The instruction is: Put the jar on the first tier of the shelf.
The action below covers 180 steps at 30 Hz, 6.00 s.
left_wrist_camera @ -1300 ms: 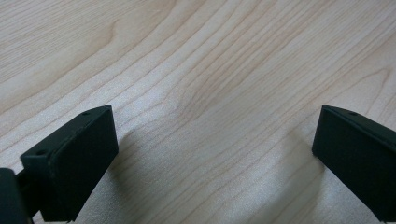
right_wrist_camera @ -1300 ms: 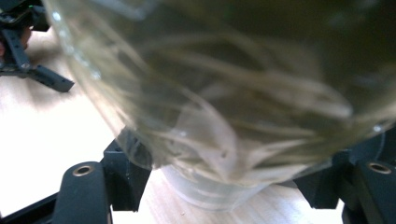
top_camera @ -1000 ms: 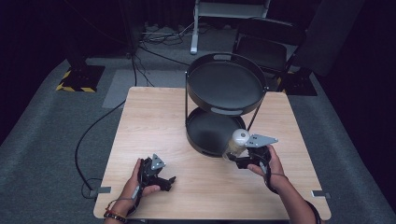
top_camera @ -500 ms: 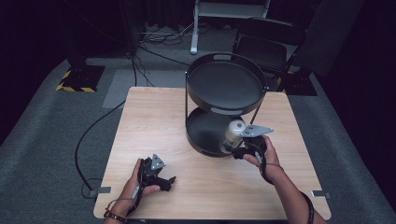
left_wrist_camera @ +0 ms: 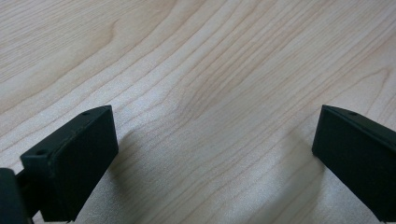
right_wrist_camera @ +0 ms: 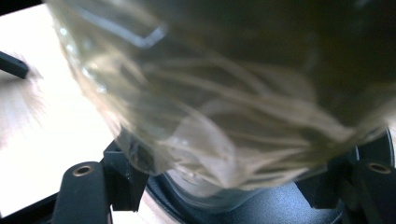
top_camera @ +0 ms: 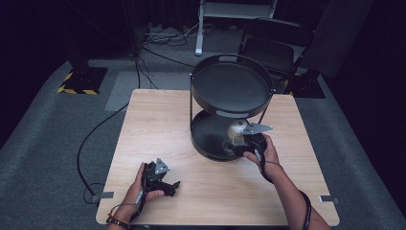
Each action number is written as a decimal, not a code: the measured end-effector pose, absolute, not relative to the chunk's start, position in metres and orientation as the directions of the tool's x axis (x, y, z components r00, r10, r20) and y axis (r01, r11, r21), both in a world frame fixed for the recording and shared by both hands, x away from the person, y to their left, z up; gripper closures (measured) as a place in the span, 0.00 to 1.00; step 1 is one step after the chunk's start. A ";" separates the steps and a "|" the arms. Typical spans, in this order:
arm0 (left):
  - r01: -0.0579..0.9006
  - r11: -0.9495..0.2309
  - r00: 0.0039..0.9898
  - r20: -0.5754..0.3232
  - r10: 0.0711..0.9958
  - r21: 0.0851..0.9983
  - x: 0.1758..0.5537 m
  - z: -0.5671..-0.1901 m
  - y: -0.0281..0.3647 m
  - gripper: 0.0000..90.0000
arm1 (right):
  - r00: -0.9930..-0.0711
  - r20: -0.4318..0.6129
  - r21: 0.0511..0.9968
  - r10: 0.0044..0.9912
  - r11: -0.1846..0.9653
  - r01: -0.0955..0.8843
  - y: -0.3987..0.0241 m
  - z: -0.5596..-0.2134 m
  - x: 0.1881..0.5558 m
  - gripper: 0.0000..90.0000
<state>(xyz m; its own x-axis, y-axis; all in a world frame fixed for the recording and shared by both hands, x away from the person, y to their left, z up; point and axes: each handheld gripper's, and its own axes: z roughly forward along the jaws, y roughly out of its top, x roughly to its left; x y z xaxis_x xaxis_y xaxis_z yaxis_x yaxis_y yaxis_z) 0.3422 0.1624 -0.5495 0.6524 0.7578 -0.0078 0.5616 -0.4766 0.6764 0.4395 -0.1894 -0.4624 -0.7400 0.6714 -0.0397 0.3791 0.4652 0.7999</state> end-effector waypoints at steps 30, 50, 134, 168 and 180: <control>0.562 -0.477 0.652 -0.007 0.758 0.676 0.342 -0.549 0.162 0.00 | -0.721 -0.012 0.748 0.693 0.485 0.454 -0.177 -0.496 0.461 0.33; 0.562 -0.477 0.653 -0.008 0.758 0.676 0.342 -0.550 0.162 0.00 | -0.714 0.013 0.766 0.700 0.452 0.458 -0.180 -0.501 0.462 0.33; 0.562 -0.477 0.652 -0.007 0.758 0.676 0.342 -0.549 0.162 0.00 | -0.759 -0.333 0.643 0.559 0.724 0.251 -0.228 -0.459 0.393 0.03; 0.562 -0.477 0.652 -0.006 0.758 0.676 0.342 -0.549 0.162 0.00 | -0.735 -0.273 0.623 0.620 0.697 0.356 -0.283 -0.509 0.347 0.03; 0.564 -0.476 0.649 -0.006 0.760 0.675 0.342 -0.549 0.162 0.00 | -0.711 -0.227 0.600 0.665 0.671 0.436 -0.307 -0.530 0.331 0.03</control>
<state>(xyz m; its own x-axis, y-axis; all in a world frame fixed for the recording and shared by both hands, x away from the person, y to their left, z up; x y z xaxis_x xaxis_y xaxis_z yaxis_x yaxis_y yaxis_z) 0.3418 0.1623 -0.5494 0.6495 0.7603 -0.0063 0.5637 -0.4759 0.6751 0.3312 -0.3073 -0.5296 -0.7111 0.6654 -0.2272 0.4357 0.6706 0.6003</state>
